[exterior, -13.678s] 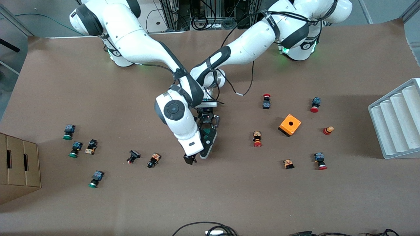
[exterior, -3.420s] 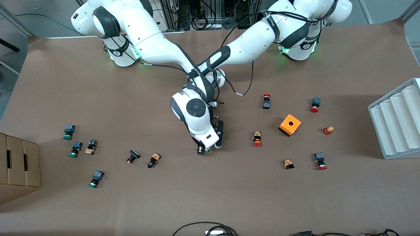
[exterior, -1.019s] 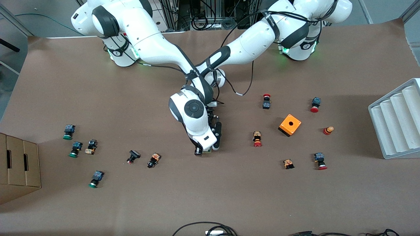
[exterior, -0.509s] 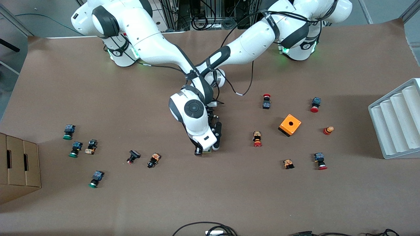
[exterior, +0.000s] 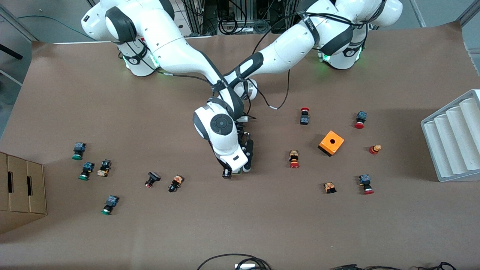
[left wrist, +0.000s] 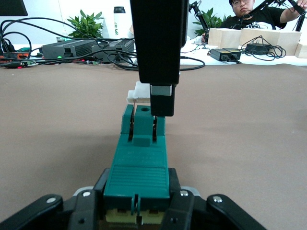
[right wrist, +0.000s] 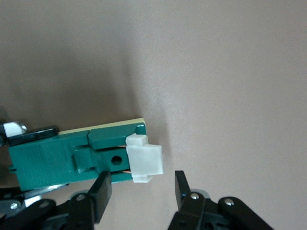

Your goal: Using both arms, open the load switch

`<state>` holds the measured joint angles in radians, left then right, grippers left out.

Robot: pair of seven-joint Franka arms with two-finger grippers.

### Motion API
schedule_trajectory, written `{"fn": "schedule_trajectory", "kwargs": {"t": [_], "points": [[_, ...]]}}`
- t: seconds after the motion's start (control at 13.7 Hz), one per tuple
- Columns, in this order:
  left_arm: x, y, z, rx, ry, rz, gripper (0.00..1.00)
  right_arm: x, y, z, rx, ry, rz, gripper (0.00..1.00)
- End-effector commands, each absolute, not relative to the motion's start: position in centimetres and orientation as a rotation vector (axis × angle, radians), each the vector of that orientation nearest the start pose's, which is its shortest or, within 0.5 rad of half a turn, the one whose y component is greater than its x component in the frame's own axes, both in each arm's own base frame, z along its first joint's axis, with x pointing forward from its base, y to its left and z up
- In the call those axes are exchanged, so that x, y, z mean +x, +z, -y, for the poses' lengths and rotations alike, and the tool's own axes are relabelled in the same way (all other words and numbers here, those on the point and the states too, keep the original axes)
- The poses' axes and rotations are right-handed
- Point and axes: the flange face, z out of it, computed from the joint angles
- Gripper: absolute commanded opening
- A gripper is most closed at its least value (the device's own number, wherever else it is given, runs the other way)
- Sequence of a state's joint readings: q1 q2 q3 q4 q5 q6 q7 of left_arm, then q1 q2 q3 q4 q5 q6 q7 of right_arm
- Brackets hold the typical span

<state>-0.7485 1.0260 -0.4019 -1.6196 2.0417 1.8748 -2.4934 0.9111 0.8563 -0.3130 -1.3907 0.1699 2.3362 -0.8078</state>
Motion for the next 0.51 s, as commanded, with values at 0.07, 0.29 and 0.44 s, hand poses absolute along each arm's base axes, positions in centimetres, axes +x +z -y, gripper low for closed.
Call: {"fn": "schedule_trajectory", "kwargs": {"t": [0.07, 0.29, 0.44], "points": [[35.91, 5.76, 56.28, -2.54, -1.853, 0.04, 0.39, 58.26, 22.29, -46.37, -2.471, -0.226, 2.089, 0.62], [35.91, 5.76, 56.28, -2.54, -1.853, 0.04, 0.39, 58.2, 22.25, -46.48, -2.484, -0.227, 2.072, 0.62], [35.91, 5.76, 56.28, -2.54, -1.853, 0.04, 0.39, 58.22, 22.28, -46.5, -2.487, -0.232, 2.068, 0.62]]}}
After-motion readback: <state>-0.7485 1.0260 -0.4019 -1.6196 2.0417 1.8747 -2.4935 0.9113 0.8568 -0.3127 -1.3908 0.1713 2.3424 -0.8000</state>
